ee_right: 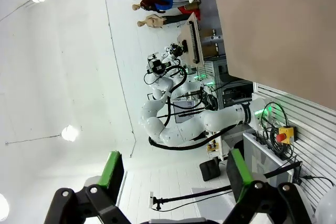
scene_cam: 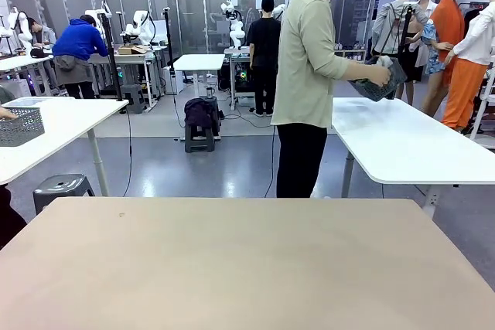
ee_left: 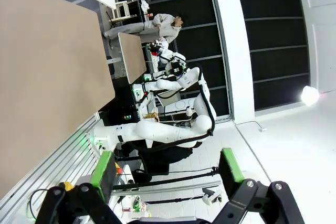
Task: Fold the towels and place them in the basket.
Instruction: When a person lays out a Towel with hook on the table, fold it in half twice.
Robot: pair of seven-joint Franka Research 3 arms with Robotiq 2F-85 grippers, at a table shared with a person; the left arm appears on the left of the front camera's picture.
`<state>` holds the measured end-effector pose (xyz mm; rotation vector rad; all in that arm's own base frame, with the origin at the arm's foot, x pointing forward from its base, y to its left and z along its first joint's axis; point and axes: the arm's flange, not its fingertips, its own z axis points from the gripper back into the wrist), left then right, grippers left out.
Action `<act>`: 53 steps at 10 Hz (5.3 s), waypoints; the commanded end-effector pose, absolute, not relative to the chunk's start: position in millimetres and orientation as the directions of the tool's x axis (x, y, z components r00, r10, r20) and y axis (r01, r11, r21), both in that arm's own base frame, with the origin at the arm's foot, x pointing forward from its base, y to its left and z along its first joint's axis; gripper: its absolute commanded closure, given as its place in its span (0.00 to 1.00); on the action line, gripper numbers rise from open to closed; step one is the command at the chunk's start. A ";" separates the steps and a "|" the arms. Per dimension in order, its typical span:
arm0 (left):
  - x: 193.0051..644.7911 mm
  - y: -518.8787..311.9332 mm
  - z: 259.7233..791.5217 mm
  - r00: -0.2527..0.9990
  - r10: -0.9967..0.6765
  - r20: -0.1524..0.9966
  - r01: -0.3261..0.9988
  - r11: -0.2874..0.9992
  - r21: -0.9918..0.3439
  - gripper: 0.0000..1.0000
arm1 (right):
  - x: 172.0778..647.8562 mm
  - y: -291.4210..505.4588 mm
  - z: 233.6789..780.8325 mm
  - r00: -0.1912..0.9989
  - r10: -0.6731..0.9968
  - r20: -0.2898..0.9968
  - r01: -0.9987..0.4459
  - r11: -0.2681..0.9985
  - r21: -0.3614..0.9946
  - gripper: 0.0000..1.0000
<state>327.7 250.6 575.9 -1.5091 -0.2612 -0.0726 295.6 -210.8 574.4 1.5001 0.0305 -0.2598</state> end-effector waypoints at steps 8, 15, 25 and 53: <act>328.3 249.4 576.6 0.970 0.115 0.214 0.207 0.072 -0.976 0.00 | 294.1 -210.8 575.3 0.972 -0.155 -0.176 0.185 0.046 0.982 0.00; 331.1 247.9 578.3 0.971 0.097 0.218 0.213 0.061 -0.975 0.00 | 298.1 -214.4 568.7 0.975 -0.136 -0.178 0.184 0.028 0.983 0.00; 337.2 237.9 575.7 0.974 0.076 0.215 0.211 0.056 -0.976 0.00 | 301.3 -215.9 561.1 0.969 -0.146 -0.201 0.207 0.029 0.978 0.00; 337.2 237.9 575.7 0.974 0.076 0.215 0.211 0.056 -0.976 0.00 | 301.3 -215.9 561.1 0.969 -0.146 -0.201 0.207 0.029 0.978 0.00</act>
